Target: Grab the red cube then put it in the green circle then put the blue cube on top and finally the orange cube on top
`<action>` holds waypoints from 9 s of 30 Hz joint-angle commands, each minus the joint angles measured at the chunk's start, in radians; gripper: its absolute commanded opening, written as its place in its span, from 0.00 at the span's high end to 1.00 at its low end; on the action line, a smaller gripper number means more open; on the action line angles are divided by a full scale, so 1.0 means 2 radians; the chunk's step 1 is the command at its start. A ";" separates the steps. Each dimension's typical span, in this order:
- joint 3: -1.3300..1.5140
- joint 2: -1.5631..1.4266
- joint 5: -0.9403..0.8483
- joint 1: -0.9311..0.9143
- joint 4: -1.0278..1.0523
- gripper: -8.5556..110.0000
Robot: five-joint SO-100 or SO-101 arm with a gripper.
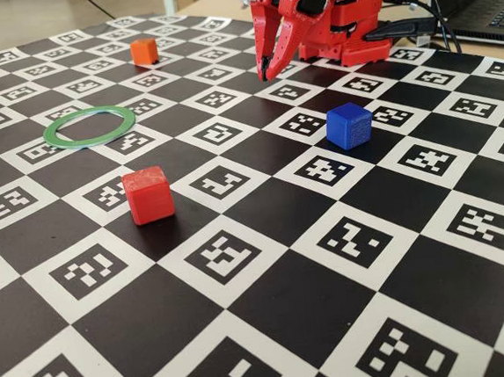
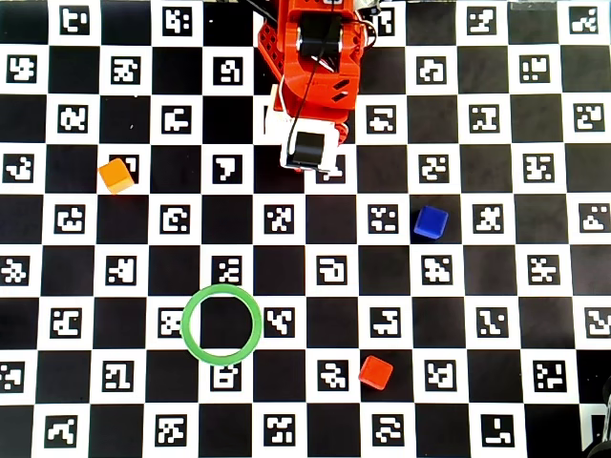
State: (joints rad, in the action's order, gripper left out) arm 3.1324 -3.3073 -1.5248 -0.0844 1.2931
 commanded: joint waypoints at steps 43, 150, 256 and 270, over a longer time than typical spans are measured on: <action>0.027 -0.025 -0.002 -0.003 0.031 0.96; -1.295 1.175 1.012 0.164 0.129 0.66; -1.235 1.204 0.925 0.139 0.012 0.91; -0.984 0.946 0.729 0.088 0.009 0.92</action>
State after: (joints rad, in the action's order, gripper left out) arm 1.0999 -1.1597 0.0445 0.1350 1.3162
